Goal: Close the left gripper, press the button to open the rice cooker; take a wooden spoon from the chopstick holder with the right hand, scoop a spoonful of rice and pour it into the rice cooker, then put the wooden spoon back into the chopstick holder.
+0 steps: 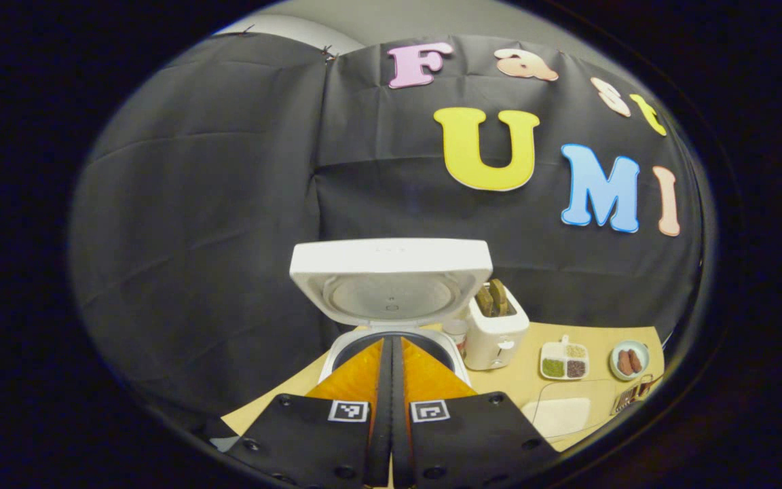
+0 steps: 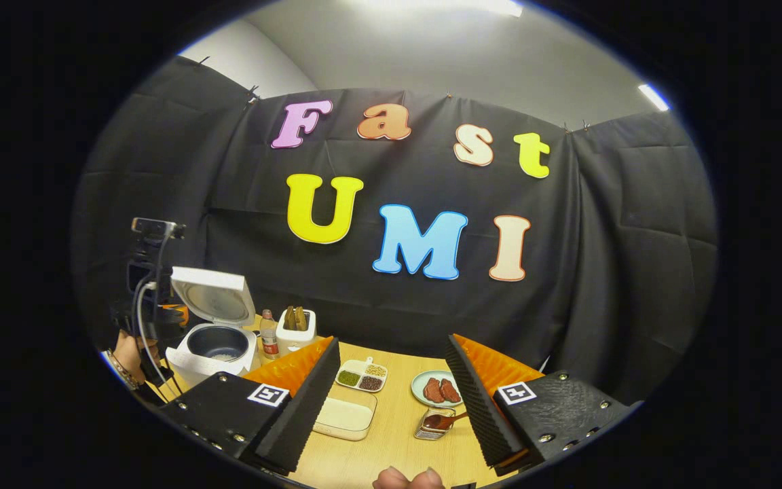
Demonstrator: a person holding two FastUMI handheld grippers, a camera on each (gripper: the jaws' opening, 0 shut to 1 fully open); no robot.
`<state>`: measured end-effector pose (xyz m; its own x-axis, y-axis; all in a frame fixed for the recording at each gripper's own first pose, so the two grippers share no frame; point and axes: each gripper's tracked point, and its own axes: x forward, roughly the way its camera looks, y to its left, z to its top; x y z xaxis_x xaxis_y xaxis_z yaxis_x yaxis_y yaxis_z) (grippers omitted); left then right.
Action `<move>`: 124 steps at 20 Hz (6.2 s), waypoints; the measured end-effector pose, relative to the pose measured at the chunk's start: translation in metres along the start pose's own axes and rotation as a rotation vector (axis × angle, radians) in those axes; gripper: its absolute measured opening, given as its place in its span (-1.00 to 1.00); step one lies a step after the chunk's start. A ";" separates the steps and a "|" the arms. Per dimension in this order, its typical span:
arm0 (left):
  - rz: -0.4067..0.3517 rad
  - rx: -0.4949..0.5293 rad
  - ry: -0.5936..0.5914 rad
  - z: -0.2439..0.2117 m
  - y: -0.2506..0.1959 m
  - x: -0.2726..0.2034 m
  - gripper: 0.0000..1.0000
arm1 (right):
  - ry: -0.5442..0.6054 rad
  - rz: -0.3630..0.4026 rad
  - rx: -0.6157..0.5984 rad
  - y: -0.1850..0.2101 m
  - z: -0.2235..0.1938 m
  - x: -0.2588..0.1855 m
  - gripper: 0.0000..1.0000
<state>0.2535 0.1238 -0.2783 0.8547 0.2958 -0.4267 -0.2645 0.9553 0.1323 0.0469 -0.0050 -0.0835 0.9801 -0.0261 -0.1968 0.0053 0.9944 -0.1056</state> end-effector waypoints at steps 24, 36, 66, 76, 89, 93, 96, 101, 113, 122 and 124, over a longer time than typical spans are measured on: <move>-0.050 -0.013 -0.095 0.017 0.016 -0.179 -0.78 | 0.006 -0.059 0.064 -0.057 -0.034 0.039 0.92; -0.040 0.051 -0.205 0.025 -0.079 -0.260 0.46 | 0.042 -0.137 0.170 -0.203 -0.112 0.101 0.92; -0.067 0.144 -0.077 -0.039 -0.114 -0.296 0.95 | 0.404 -0.064 0.634 -0.165 -0.349 0.222 0.18; -0.046 0.128 -0.097 -0.038 -0.097 -0.313 1.00 | 0.389 -0.035 0.660 -0.158 -0.325 0.217 -0.72; -0.120 0.054 -0.140 -0.029 -0.091 -0.310 1.00 | 0.244 -0.042 0.602 -0.180 -0.230 0.167 -0.72; -0.163 0.048 -0.157 -0.028 -0.081 -0.310 1.00 | 0.218 -0.066 0.577 -0.184 -0.202 0.137 -0.72; -0.214 0.016 -0.168 -0.025 -0.072 -0.309 1.00 | 0.192 -0.077 0.537 -0.175 -0.176 0.108 -0.72; -0.288 -0.031 -0.201 -0.015 -0.046 -0.304 0.92 | 0.159 -0.068 0.484 -0.137 -0.133 0.064 -0.73; -0.305 -0.171 -0.221 -0.012 0.045 -0.273 1.00 | 0.124 0.098 0.338 0.027 -0.065 0.033 -0.72; -0.150 -0.161 -0.186 -0.019 0.082 -0.239 0.84 | 0.231 0.186 0.185 0.089 -0.132 0.141 -0.73; -0.136 -0.126 -0.188 -0.011 0.075 -0.231 0.84 | 0.266 0.212 0.165 0.101 -0.161 0.171 -0.72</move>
<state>0.0313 0.1266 -0.1793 0.9511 0.1703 -0.2575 -0.1847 0.9823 -0.0325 0.1827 0.0740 -0.2850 0.8770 0.1783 -0.4462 -0.1393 0.9831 0.1191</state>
